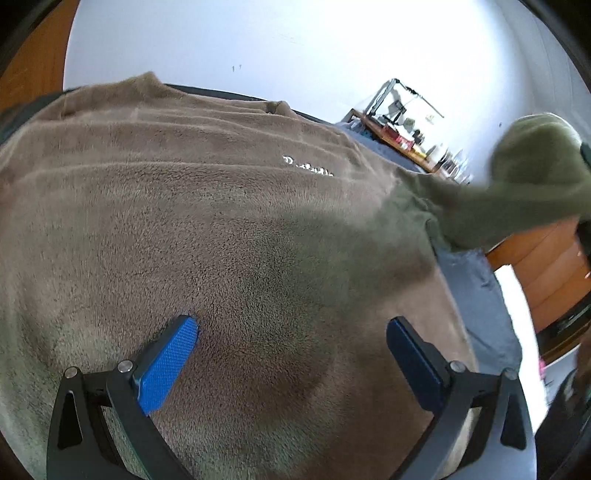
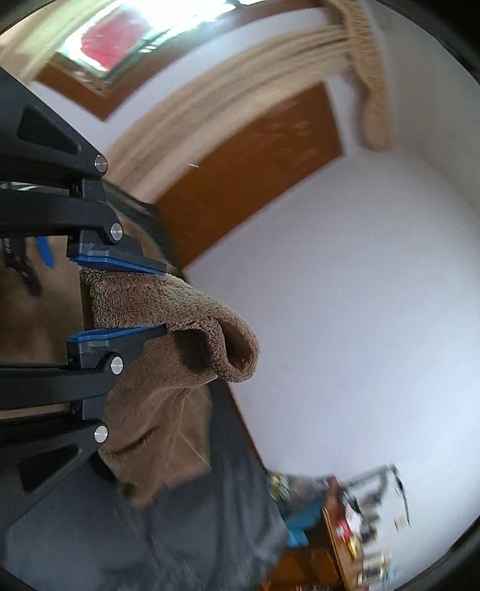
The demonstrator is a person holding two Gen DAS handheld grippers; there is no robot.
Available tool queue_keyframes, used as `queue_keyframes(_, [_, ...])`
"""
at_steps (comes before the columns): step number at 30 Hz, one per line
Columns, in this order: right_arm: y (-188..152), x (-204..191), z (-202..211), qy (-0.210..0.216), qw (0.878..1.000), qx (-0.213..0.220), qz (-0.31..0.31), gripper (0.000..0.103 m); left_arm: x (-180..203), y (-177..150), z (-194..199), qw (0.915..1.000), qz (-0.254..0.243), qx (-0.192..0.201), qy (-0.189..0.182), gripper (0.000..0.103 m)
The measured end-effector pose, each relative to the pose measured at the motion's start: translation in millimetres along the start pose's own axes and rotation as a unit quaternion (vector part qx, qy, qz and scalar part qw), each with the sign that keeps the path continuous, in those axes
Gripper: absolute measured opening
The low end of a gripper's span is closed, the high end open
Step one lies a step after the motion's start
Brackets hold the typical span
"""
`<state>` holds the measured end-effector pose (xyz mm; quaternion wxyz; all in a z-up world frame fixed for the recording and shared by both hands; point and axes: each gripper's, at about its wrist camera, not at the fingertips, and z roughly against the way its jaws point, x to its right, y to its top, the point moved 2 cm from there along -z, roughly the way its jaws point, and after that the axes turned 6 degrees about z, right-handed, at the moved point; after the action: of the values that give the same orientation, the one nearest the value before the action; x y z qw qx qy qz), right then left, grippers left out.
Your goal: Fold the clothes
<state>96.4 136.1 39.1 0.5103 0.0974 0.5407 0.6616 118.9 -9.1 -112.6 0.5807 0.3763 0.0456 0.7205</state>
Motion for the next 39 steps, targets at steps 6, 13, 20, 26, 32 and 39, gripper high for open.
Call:
queue_keyframes(6, [-43.7,-44.4,-45.5,0.036,0.993,-0.083,0.082,0.081,-9.1,2.5,5.4,0.9986,0.036,-0.008,-0.037,0.103])
queue_keyframes(13, [-33.4,6.4,-54.1,-0.037,0.997,-0.063,0.030,0.081,-23.6,6.9,10.2,0.9913,0.097,-0.015,-0.087,0.103])
queue_keyframes(20, [-30.9,66.8,-132.6,-0.042,0.988,-0.143,-0.029,0.081,-33.8,9.8,12.1,0.9842,0.130,-0.015,-0.119,0.103])
queue_keyframes(26, [-41.8,80.0,-174.5,-0.024,0.981,-0.191,-0.017,0.081,-35.9,10.2,12.1,0.9821,0.137,-0.014,-0.128,0.103])
queue_keyframes(32, [-60.8,70.6,-185.3,0.048,0.964,-0.261,-0.004,0.081,-36.2,10.4,11.4,0.9819,0.135,-0.018,-0.132,0.103])
queue_keyframes(39, [-82.1,33.1,-124.2,0.195,0.943,-0.263,0.051,0.081,-36.2,10.2,8.8,0.9821,0.133,-0.019,-0.132,0.103])
